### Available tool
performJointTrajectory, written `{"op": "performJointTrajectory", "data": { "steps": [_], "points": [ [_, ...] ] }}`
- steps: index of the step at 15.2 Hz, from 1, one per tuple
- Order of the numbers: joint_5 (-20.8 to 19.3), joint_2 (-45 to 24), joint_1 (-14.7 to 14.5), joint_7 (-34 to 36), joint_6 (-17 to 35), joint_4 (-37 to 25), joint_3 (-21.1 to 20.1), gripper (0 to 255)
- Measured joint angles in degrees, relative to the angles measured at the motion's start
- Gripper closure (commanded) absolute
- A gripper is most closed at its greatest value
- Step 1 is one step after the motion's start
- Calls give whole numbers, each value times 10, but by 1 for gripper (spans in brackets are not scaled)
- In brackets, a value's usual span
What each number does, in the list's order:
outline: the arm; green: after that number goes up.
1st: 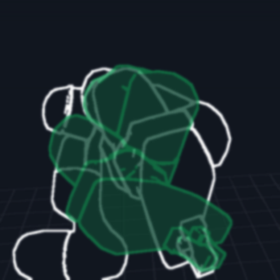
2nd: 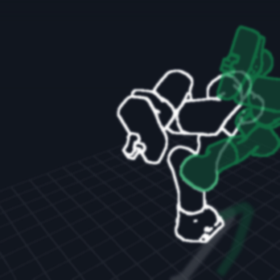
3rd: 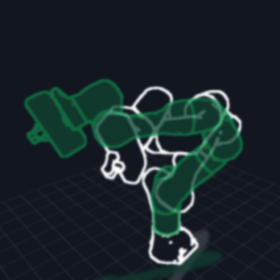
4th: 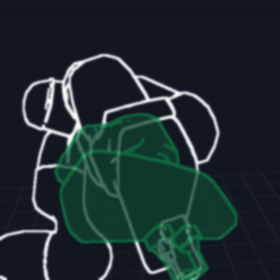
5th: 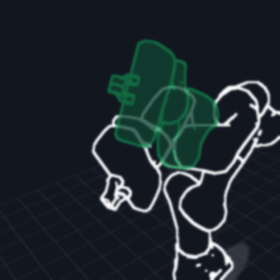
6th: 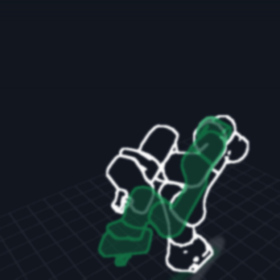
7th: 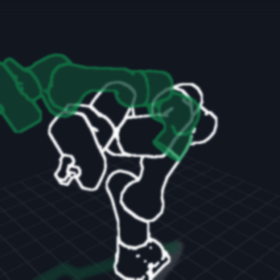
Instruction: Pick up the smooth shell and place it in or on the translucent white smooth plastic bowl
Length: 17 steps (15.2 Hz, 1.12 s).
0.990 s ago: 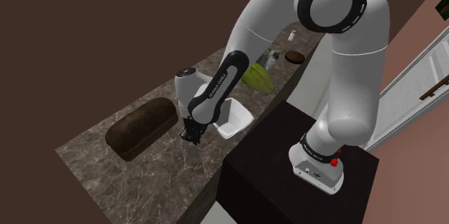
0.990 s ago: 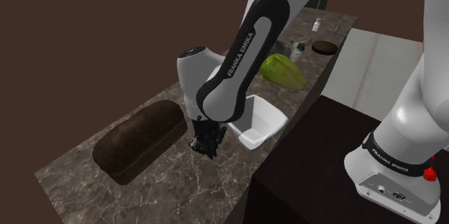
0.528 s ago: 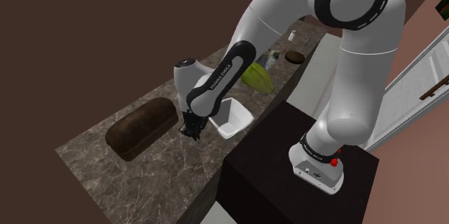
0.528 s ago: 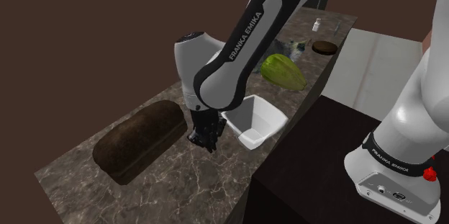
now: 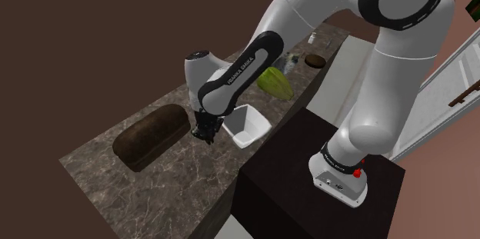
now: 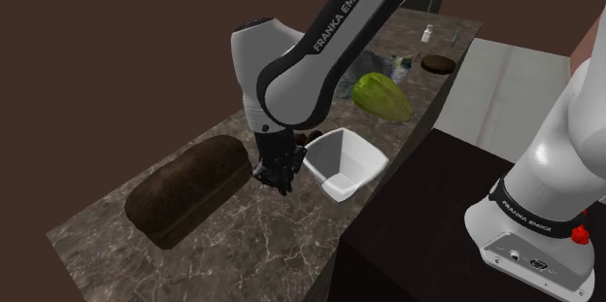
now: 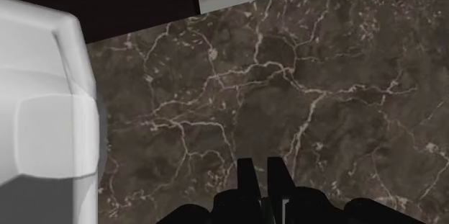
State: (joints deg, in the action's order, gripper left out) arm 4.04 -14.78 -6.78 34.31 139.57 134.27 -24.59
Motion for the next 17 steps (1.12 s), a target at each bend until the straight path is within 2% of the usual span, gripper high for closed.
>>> {"op": "performJointTrajectory", "data": {
  "steps": [12, 17],
  "points": [
    [38, 82, 12, -19, -90, -13, -13, 255],
    [73, 158, 36, -82, -93, 62, 1, 255]
  ]
}}
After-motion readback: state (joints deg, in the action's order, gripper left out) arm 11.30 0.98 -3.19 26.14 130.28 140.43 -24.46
